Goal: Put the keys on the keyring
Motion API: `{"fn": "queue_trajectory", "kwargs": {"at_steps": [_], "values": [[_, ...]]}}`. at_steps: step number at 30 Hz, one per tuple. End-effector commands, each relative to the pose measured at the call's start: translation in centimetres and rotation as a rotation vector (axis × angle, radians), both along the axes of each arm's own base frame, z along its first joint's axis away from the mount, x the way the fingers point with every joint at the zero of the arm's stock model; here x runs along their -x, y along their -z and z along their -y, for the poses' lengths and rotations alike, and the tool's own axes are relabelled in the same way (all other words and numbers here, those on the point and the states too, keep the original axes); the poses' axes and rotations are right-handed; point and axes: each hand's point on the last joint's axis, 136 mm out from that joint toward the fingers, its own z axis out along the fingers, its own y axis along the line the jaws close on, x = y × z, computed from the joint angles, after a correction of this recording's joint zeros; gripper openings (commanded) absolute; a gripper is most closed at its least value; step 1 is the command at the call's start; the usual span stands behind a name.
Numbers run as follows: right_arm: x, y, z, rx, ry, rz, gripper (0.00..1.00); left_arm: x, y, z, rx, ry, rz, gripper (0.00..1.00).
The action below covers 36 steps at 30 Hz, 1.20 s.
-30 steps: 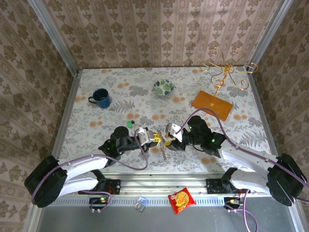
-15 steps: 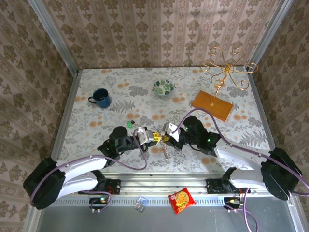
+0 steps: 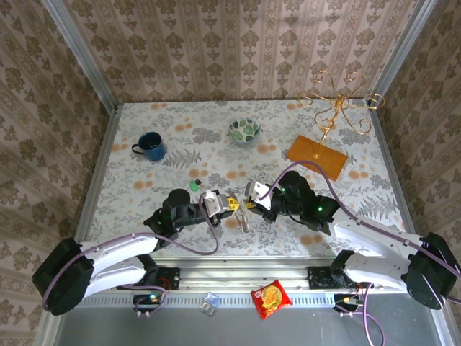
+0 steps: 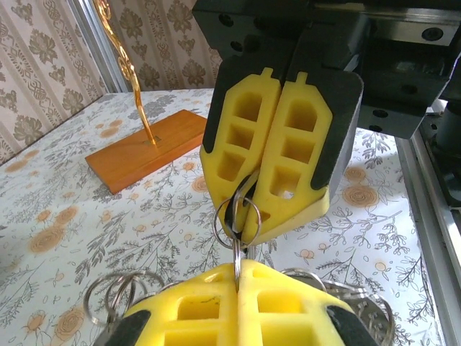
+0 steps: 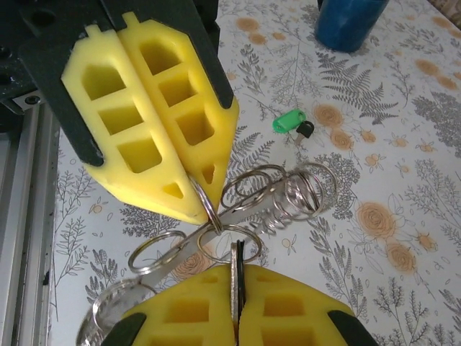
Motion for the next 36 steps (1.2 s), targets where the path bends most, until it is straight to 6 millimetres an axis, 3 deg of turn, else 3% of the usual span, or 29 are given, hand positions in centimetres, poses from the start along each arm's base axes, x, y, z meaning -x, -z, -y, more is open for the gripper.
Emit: {"fn": "queue_trajectory", "kwargs": {"at_steps": [1, 4, 7, 12, 17, 23, 27, 30, 33, 36], "values": [[-0.4, -2.0, 0.2, -0.001, 0.011, 0.046, 0.0, 0.0, 0.2, 0.0, -0.021, 0.0, 0.007, 0.09], [-0.4, -2.2, 0.4, 0.004, 0.019, 0.044, 0.0, 0.0, -0.2, -0.1, -0.008, -0.001, 0.011, 0.27], [-0.4, -2.5, 0.6, 0.011, 0.038, 0.039, 0.0, -0.3, -0.6, -0.5, 0.021, -0.034, 0.038, 0.39], [-0.1, -2.5, 0.7, 0.026, 0.045, 0.018, 0.0, -2.8, -3.9, -3.6, 0.173, -0.28, 0.142, 0.47], [0.2, -3.1, -0.7, 0.016, 0.02, 0.008, 0.0, -4.6, -6.0, -7.7, 0.215, -0.518, 0.185, 0.52], [1.8, -3.4, -5.3, -0.017, -0.067, -0.019, 0.0, -5.9, -8.7, -14.4, 0.291, -0.838, 0.198, 0.63], [3.8, -4.5, -10.6, -0.066, -0.182, -0.039, 0.0, -6.3, -10.4, -19.5, 0.379, -1.059, 0.155, 0.69], [4.2, -4.8, -14.3, -0.14, -0.22, -0.093, 0.0, -6.0, -11.8, -21.8, 0.458, -1.133, 0.101, 0.71], [3.4, -3.5, -16.1, -0.186, -0.192, -0.136, 0.0, -5.8, -13.0, -23.5, 0.504, -1.192, 0.061, 0.71], [2.3, -0.3, -15.8, -0.121, -0.15, -0.138, 0.0, -5.7, -13.3, -24.3, 0.509, -1.225, 0.041, 0.71]]}}
